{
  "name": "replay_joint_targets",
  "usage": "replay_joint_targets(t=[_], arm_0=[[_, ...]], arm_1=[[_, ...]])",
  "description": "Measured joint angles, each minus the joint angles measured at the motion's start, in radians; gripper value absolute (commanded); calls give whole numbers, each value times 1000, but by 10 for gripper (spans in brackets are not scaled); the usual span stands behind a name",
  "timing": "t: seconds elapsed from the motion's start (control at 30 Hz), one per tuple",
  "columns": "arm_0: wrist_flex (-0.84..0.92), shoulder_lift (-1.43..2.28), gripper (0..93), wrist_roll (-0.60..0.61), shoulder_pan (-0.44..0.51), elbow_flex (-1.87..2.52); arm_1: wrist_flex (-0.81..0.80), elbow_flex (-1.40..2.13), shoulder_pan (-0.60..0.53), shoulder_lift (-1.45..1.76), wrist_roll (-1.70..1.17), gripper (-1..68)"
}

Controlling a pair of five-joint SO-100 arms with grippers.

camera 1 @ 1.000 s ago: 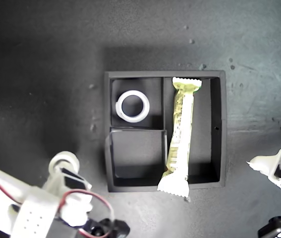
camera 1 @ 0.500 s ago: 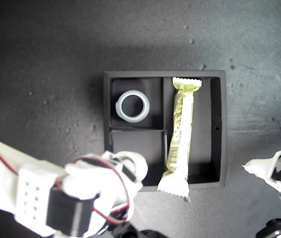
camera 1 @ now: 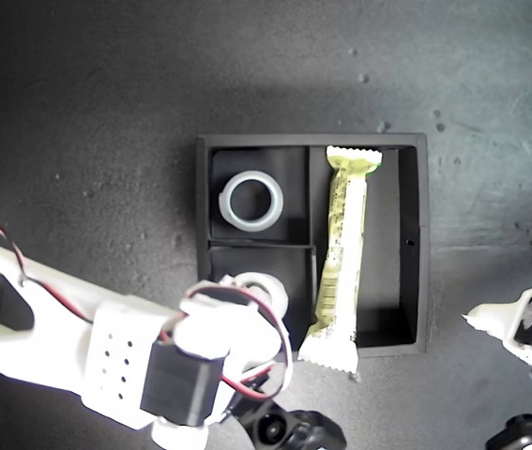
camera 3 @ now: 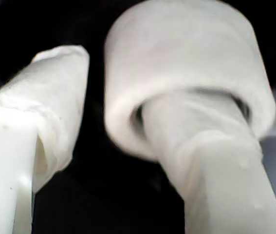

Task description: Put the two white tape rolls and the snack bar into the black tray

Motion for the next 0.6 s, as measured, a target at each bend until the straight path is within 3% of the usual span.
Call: replay_joint_targets(t=[0.27,0.37,0.47,0.6], arm_0=[[0,17,165,18,15,0],[0,107,98,41,12,58],[0,301,11,64,-32,230],[0,681,1,87,-147,566]], arm_1=[[18,0,3,0,0,67],[34,0,8,0,14,68],[80,-18,26,0,35,68],[229,-118,20,2,100,70]])
